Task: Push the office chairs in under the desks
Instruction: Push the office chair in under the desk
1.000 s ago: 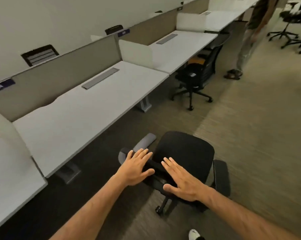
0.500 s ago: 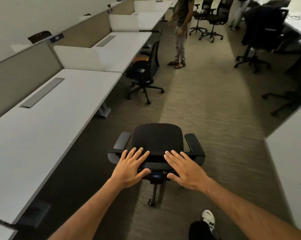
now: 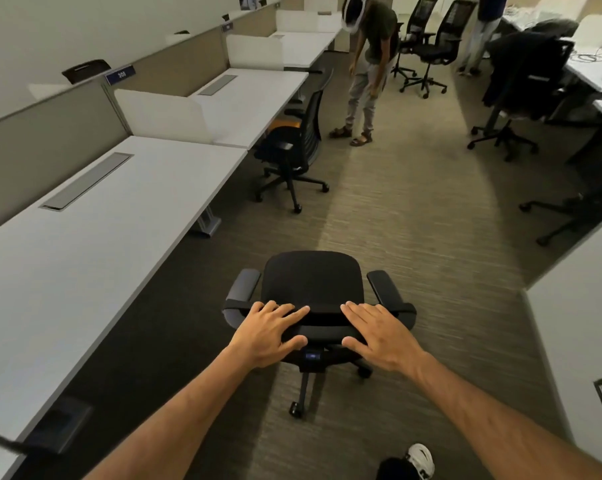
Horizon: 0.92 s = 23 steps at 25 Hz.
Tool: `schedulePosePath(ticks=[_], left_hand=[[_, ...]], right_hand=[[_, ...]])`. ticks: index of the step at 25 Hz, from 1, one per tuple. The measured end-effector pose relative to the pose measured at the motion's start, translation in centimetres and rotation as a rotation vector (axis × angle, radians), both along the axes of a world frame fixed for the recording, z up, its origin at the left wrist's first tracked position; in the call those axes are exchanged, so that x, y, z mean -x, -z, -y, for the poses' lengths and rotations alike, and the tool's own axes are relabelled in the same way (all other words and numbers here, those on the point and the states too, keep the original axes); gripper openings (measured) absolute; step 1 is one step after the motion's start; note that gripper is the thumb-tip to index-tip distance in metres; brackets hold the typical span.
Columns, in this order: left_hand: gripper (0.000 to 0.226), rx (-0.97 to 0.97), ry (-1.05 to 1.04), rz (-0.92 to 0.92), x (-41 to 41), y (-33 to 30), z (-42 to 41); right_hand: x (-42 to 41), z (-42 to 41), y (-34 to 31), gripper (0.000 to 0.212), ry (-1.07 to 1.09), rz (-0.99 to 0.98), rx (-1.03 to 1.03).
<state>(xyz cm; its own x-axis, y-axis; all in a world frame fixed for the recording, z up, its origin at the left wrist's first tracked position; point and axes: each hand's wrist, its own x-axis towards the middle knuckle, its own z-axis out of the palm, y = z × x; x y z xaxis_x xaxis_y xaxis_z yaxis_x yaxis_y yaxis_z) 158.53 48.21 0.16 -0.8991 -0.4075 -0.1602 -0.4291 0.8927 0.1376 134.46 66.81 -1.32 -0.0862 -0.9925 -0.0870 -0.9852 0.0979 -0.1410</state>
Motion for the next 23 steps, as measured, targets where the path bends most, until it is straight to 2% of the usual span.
schedulePosePath(ticks=[4, 7, 12, 23], left_hand=[[0.071, -0.056, 0.040, 0.000, 0.9, 0.1, 0.6], [0.071, -0.092, 0.016, 0.000, 1.8, 0.7, -0.1], [0.073, -0.094, -0.072, -0.007, 4.5, 0.5, -2.9], [0.073, -0.068, -0.348, 0.031, 14.4, 0.1, -11.0]], right_hand=[[2.1, 0.7, 0.1, 0.099, 0.056, 0.010, -0.003], [3.8, 0.9, 0.4, 0.100, 0.040, -0.004, 0.015], [8.1, 0.6, 0.5, 0.097, -0.053, -0.014, 0.058], [21.0, 1.4, 0.3, 0.098, -0.349, -0.011, 0.014]])
